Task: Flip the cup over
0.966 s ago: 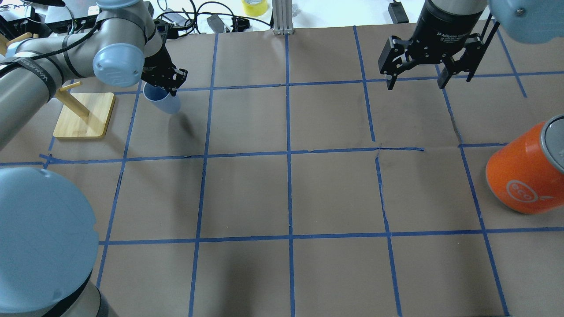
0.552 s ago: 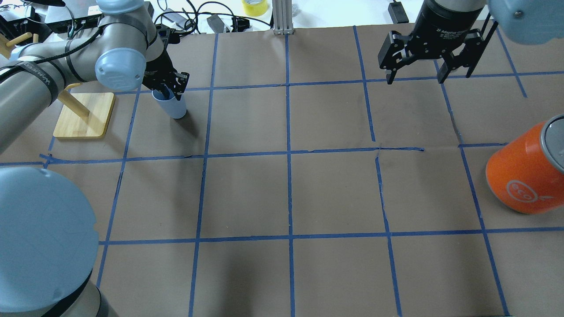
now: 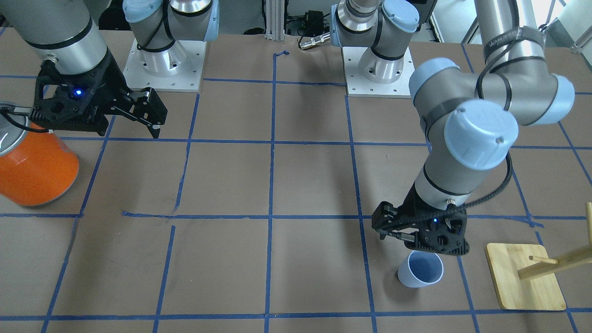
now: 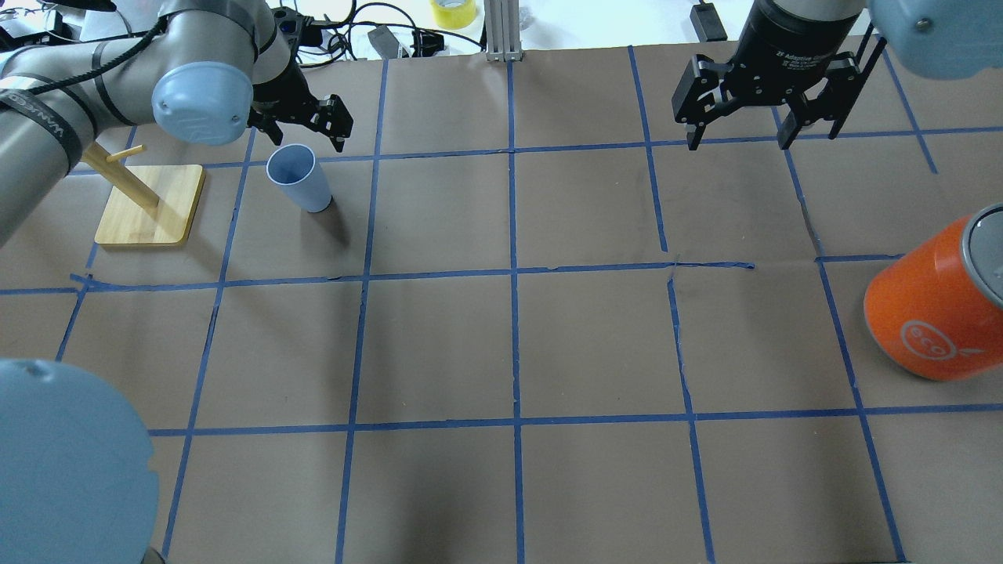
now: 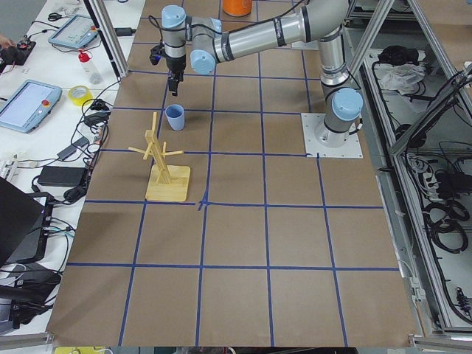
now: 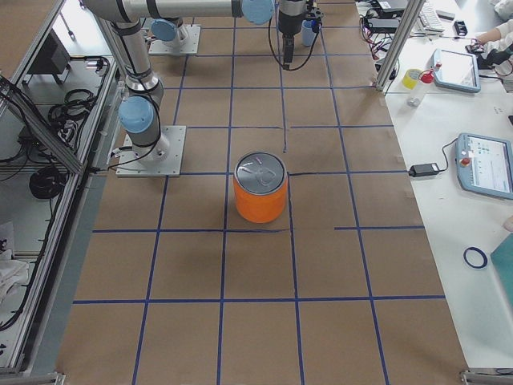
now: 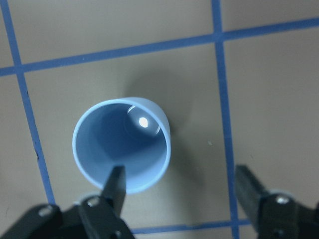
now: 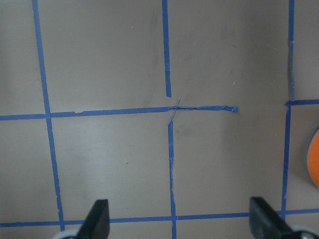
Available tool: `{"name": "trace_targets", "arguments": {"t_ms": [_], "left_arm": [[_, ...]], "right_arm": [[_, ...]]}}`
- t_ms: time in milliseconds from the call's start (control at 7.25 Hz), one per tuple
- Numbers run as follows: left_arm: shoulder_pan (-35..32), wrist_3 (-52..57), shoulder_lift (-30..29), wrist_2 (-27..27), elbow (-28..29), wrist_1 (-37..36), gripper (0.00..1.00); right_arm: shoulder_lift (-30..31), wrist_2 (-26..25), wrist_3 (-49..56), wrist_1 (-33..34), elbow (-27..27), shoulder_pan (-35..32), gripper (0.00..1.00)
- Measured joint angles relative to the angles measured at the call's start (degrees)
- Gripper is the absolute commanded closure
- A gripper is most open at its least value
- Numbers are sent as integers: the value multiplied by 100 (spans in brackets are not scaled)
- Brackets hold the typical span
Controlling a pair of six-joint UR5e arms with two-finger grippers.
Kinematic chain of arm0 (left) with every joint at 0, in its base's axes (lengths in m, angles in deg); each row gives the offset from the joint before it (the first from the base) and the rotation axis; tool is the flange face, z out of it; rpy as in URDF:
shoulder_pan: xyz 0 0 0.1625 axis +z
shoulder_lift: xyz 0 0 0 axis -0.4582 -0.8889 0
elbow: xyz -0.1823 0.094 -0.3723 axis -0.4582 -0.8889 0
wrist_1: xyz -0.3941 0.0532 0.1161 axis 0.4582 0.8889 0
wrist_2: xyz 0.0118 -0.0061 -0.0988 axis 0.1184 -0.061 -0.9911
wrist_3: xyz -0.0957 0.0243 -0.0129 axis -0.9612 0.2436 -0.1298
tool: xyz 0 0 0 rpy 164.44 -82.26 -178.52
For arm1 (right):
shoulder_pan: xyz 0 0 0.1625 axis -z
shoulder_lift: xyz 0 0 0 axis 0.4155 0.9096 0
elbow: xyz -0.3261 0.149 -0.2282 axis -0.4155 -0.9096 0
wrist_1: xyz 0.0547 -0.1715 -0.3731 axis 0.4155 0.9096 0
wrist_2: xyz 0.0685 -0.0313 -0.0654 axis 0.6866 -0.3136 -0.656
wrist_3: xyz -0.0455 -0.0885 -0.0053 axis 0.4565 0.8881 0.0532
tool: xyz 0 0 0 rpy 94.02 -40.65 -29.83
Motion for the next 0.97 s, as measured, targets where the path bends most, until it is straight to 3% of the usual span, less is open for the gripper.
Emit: {"name": "trace_targets", "arguments": {"t_ms": [414,966], "left_arm": [[-281,-178,1281,-112,-248,713,0],[-612,-1009,2216,-173,-1036,806,0]], "right_arm": [[-18,-5,-1,26,0,0,0],[-8,-5,50,52,0,-3,0]]}}
